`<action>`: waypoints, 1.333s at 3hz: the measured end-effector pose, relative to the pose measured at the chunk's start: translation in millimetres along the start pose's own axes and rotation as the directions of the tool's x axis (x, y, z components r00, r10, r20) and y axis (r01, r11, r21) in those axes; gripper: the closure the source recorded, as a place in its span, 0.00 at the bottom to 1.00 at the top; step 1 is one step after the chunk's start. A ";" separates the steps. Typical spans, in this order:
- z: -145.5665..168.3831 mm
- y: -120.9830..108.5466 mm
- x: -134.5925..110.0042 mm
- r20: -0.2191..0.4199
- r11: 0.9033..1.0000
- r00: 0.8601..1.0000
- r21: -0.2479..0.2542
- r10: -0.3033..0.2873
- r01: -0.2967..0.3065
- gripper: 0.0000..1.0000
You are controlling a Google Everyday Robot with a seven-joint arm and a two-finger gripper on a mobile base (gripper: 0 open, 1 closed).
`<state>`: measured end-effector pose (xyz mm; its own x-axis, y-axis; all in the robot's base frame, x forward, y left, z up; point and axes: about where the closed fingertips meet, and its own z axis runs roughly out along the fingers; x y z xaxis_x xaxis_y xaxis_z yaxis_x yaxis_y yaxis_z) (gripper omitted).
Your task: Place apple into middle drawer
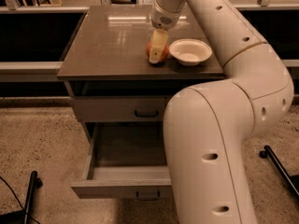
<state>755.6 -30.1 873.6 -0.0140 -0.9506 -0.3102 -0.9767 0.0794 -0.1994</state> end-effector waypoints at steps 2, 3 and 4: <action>26.0 12.3 9.2 0.048 0.997 0.999 -0.074 -0.011 0.014 0.49; 28.6 23.1 9.0 0.099 0.994 0.995 -0.107 -0.025 0.036 0.72; 6.2 44.1 -18.4 0.223 0.984 0.969 -0.111 -0.110 0.137 0.96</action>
Offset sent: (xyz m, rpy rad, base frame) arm -0.0187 -0.0071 -0.0304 0.0827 0.1171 0.0695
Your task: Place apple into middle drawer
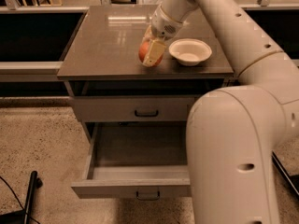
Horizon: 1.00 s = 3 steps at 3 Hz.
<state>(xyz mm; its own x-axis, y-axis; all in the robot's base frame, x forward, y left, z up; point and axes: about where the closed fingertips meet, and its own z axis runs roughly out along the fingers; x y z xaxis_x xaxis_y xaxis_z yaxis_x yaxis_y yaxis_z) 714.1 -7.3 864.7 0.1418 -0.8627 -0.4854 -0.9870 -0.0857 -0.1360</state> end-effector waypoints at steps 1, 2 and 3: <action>-36.0 31.3 -42.9 0.140 0.991 0.982 0.047 -0.127 0.122 1.00; -83.6 68.5 -67.1 0.200 0.960 0.949 0.190 -0.242 0.204 1.00; -76.3 80.4 -56.2 0.213 0.955 0.950 0.240 -0.227 0.175 1.00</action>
Offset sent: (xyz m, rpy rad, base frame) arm -0.1486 0.0111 0.0883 0.3385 -0.4183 0.1155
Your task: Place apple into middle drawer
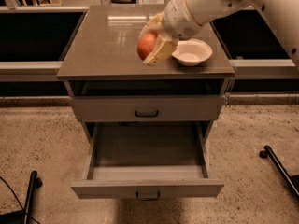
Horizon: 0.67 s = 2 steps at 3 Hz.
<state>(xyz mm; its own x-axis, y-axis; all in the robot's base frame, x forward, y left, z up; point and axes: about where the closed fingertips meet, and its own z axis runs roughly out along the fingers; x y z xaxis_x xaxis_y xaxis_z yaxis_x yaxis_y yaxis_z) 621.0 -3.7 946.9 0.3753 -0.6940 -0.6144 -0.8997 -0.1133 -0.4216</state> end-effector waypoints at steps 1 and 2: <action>0.0 0.0 0.0 0.000 1.000 1.000 0.000 0.000 0.000 1.00; 7.4 11.9 10.9 0.016 0.999 1.000 0.033 0.027 -0.028 1.00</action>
Offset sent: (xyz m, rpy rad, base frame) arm -0.0345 -0.0373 -0.1201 0.2398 -0.0151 -0.2479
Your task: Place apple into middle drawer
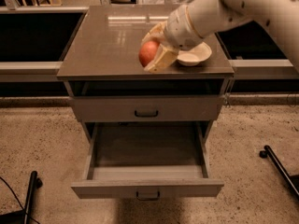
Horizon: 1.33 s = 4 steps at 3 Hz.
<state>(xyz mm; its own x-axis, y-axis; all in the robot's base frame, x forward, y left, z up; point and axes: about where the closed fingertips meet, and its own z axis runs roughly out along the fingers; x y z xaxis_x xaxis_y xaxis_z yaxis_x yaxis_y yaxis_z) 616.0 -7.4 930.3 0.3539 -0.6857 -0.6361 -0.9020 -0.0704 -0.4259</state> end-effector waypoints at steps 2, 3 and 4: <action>37.6 75.6 47.5 0.141 0.982 0.977 0.072 0.163 -0.174 1.00; 42.2 81.4 50.6 0.139 0.981 0.975 0.064 0.171 -0.182 1.00; 50.7 89.6 82.7 0.179 0.956 0.945 0.055 0.275 -0.288 1.00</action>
Offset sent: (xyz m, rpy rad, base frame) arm -0.0604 -0.0196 -0.1640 0.2947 0.1745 -0.1585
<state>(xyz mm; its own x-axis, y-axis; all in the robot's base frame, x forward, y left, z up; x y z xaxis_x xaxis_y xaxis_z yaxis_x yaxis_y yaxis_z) 577.1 -33.6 806.9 0.1308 -0.5373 -0.8332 -0.9506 0.1707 -0.2593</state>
